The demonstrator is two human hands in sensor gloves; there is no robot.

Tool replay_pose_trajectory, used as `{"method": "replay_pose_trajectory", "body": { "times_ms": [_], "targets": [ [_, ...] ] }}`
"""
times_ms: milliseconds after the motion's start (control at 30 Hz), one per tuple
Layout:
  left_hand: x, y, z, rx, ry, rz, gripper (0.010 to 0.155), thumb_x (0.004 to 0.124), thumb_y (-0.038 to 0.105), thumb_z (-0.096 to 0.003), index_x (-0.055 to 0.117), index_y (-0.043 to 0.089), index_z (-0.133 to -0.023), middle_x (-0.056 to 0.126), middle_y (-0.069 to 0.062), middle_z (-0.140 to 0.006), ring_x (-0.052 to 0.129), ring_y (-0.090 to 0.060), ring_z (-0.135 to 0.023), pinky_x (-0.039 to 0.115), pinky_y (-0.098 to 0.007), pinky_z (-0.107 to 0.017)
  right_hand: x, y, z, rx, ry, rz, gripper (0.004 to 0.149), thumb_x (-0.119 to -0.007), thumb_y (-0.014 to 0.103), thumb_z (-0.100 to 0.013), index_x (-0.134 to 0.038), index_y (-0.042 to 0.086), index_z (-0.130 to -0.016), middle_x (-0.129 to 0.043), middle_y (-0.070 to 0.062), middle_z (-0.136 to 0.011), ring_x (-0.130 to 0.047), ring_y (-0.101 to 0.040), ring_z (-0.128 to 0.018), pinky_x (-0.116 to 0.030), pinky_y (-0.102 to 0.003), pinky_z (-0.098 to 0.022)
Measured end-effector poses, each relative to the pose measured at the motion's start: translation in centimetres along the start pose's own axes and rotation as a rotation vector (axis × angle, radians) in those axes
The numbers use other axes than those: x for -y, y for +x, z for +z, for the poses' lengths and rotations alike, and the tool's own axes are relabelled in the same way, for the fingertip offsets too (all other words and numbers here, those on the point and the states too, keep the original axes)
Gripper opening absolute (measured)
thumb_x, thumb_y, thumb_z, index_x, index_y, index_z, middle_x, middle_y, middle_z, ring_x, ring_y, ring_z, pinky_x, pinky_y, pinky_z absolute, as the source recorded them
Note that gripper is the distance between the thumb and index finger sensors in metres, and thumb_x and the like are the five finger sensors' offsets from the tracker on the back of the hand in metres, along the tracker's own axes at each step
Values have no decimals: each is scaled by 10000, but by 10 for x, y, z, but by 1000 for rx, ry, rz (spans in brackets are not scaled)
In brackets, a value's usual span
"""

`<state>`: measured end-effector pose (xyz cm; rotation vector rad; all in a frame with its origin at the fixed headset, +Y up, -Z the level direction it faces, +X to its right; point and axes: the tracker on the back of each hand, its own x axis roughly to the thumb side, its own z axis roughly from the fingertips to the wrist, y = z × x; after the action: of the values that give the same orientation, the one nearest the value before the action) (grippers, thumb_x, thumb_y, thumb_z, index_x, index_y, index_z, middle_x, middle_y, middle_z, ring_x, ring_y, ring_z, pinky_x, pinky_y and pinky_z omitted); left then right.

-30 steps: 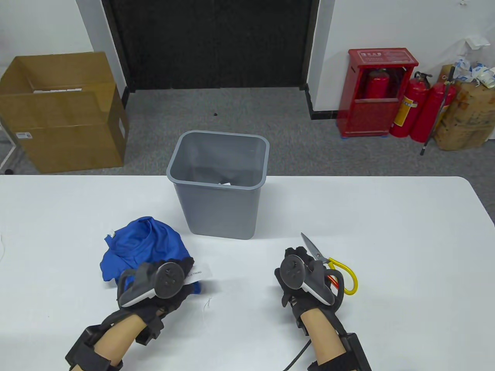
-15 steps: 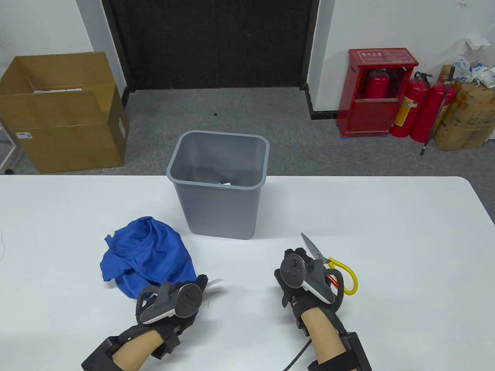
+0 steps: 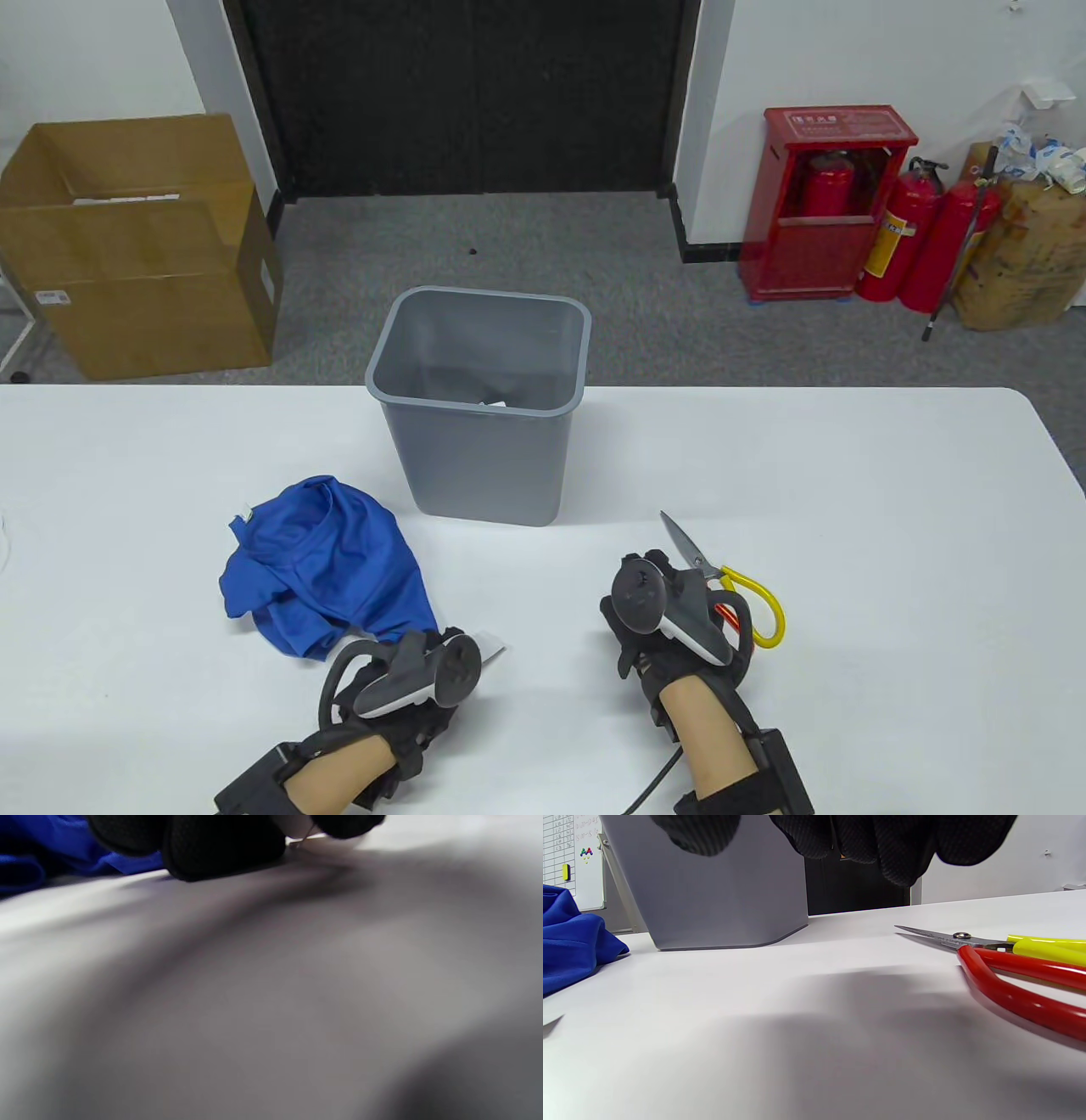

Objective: Cut off the clothing tag with scissors

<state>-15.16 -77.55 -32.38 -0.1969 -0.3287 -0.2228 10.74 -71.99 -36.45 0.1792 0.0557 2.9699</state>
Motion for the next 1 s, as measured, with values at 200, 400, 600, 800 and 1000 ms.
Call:
{"method": "replay_pose_trajectory", "body": {
  "times_ms": [200,400,600,800,1000],
  "targets": [
    [-6,4,-2,7,30,-73,489,716,414,-607,658,188,-1037,874,34,-811,962,-178,-647,773,-506,-636,-1,2,0,6,13,5,692,-638,521,-448,-569,105,-997,-594,-216,-1033,-744,-464,-858,-660,-610,-573],
    [-12,-8,0,12,114,-2,420,728,414,-569,777,206,-930,950,71,-688,1019,-134,-535,833,-471,-572,-2,1,-1,6,11,-6,689,-639,519,-447,-577,104,-994,-595,-216,-1033,-745,-465,-857,-658,-612,-573],
    [-24,-23,5,2,128,76,416,727,407,-555,803,207,-911,964,71,-647,1025,-134,-497,841,-474,-549,-2,-2,-1,-8,18,-22,688,-642,516,-446,-577,104,-994,-592,-217,-1035,-738,-468,-860,-652,-616,-575],
    [-49,-35,12,-29,158,201,423,716,409,-554,792,210,-919,958,82,-650,1025,-132,-503,835,-475,-557,-2,-1,-1,-3,19,-22,688,-641,516,-446,-578,105,-994,-591,-218,-1035,-740,-468,-859,-653,-616,-575],
    [-102,-68,14,-107,286,341,435,698,412,-557,775,212,-936,946,93,-659,1024,-134,-529,824,-486,-578,-2,0,-1,7,16,-17,689,-639,518,-447,-575,105,-995,-593,-219,-1034,-743,-465,-858,-656,-614,-574]
  ]
}}
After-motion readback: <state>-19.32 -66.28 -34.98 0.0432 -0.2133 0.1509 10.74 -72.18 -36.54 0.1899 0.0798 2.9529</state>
